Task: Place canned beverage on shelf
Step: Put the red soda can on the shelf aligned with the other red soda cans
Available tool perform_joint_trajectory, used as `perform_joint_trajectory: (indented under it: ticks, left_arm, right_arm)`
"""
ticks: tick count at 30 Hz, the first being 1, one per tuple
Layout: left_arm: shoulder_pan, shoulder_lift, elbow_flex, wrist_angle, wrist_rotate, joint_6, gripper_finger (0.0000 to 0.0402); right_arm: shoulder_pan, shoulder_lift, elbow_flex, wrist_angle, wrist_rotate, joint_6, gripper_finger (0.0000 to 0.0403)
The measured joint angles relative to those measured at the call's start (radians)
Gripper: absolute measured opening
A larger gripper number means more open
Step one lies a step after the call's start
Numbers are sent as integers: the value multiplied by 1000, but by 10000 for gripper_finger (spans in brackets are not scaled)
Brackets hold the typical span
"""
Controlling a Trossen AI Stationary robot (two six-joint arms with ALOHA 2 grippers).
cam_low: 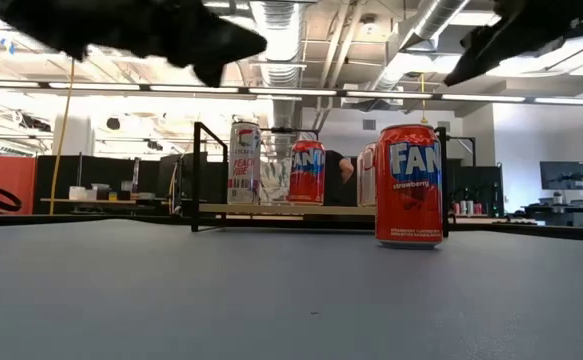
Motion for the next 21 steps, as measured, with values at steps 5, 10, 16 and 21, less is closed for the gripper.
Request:
perform_joint_trajectory:
  ticks: [5, 10, 16, 21]
  left_arm:
    - [-65, -56, -209, 238, -126, -20, 0]
    - [-111, -50, -313, 368, -164, 34, 0]
    - [-114, -51, -312, 374, -201, 86, 0]
    - [-110, -51, -283, 372, -247, 158, 0]
  right_arm:
    - [12, -46, -166, 354, 22, -39, 336]
    - [20, -54, -306, 588, 70, -50, 336]
    - [20, -49, -508, 933, 72, -37, 336]
    - [13, -49, -639, 1155, 82, -49, 336]
